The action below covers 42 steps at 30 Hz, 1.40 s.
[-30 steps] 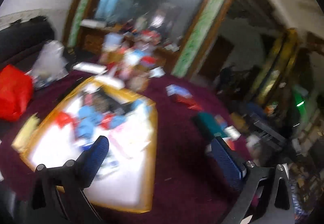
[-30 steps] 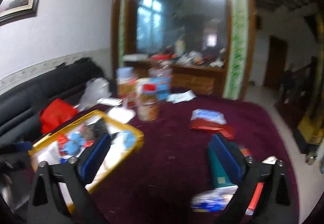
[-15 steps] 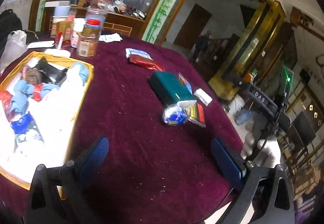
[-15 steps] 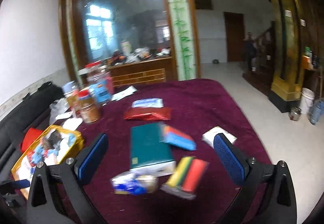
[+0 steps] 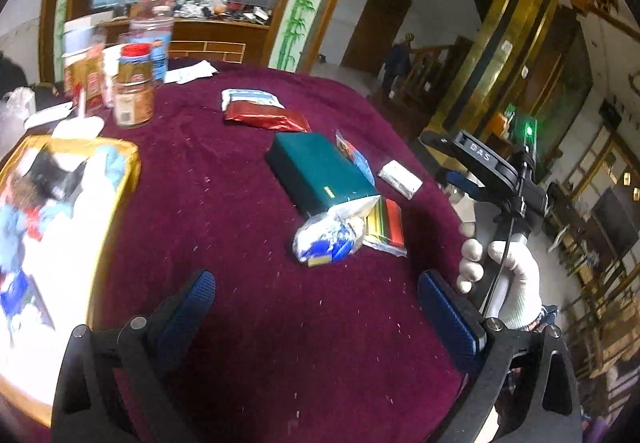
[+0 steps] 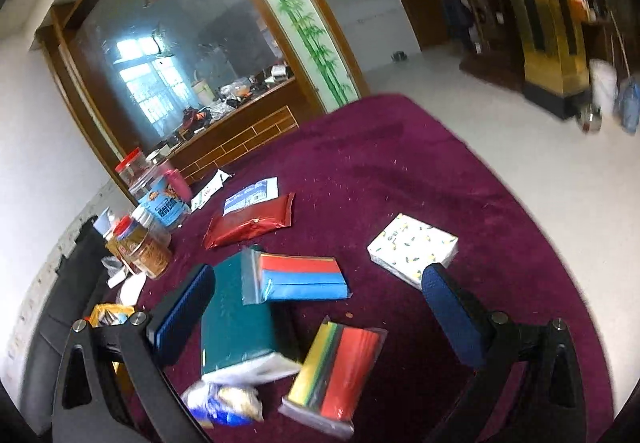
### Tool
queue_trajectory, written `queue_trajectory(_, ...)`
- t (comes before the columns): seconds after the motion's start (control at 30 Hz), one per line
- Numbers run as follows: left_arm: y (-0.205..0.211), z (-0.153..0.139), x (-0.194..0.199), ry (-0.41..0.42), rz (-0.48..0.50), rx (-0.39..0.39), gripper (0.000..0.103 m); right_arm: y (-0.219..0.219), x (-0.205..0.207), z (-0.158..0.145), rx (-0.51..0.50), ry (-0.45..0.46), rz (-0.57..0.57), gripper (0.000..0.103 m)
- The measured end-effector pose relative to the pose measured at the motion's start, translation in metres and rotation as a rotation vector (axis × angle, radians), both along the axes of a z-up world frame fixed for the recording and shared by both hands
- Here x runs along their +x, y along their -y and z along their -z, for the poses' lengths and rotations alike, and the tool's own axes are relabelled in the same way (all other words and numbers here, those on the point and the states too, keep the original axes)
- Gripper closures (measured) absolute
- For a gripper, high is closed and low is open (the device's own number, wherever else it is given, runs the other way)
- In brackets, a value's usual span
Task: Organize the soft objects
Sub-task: 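Grasp clear bag of blue packets with left gripper while right gripper grasps yellow-patterned tissue box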
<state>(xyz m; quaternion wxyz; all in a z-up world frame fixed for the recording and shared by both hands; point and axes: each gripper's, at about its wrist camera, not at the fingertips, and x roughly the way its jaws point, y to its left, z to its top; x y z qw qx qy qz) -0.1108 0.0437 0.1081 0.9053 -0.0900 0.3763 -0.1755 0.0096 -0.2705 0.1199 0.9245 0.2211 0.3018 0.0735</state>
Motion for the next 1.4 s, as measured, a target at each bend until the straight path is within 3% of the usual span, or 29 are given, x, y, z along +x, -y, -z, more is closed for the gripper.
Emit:
queue_trajectory(0.1, 0.02, 0.006, 0.019, 0.038, 0.032, 0.074, 0.001, 0.004, 0.006, 0.021, 0.036, -0.006, 0.013, 0.0)
queue_trajectory(0.17, 0.036, 0.014, 0.034, 0.051, 0.074, 0.138, 0.001, 0.011, 0.013, 0.035, 0.08, -0.078, 0.013, 0.0)
queue_trajectory(0.33, 0.085, 0.041, 0.073, 0.09, 0.173, 0.328, 0.001, 0.021, 0.011, 0.032, 0.122, -0.057, 0.031, 0.0)
queue_trajectory(0.47, 0.11, 0.062, 0.09, 0.06, 0.225, 0.375, 0.001, 0.026, 0.006, 0.028, 0.108, -0.045, 0.069, 0.0)
queue_trajectory(0.57, 0.122, 0.079, 0.09, 0.032, 0.224, 0.407, 0.015, 0.037, 0.005, 0.028, 0.125, -0.027, 0.116, 0.0)
queue_trajectory(0.6, 0.124, 0.083, 0.089, 0.043, 0.223, 0.448, 0.037, 0.038, 0.007, 0.032, 0.135, -0.044, 0.117, 0.0)
queue_trajectory(0.63, 0.124, 0.085, 0.089, 0.041, 0.226, 0.449, 0.039, 0.039, 0.009, 0.035, 0.139, -0.059, 0.115, 0.0)
queue_trajectory(0.7, 0.108, 0.079, 0.089, 0.02, 0.207, 0.349, 0.042, 0.039, 0.015, 0.044, 0.156, -0.105, 0.105, 0.0)
queue_trajectory(0.9, 0.052, 0.059, 0.072, -0.005, 0.14, 0.109, 0.043, 0.036, 0.016, 0.047, 0.126, -0.122, 0.091, 0.0)
queue_trajectory(1.27, -0.025, 0.033, 0.008, 0.039, 0.025, 0.023, 0.042, 0.035, 0.015, 0.051, -0.008, -0.143, 0.154, 0.0)
queue_trajectory(1.37, -0.046, 0.024, -0.003, 0.055, -0.005, -0.019, 0.042, 0.05, 0.018, 0.05, 0.058, -0.171, 0.179, 0.001)
queue_trajectory(1.4, -0.049, 0.022, -0.003, 0.063, -0.01, -0.015, 0.042, 0.05, 0.023, 0.046, 0.039, -0.183, 0.167, 0.001)
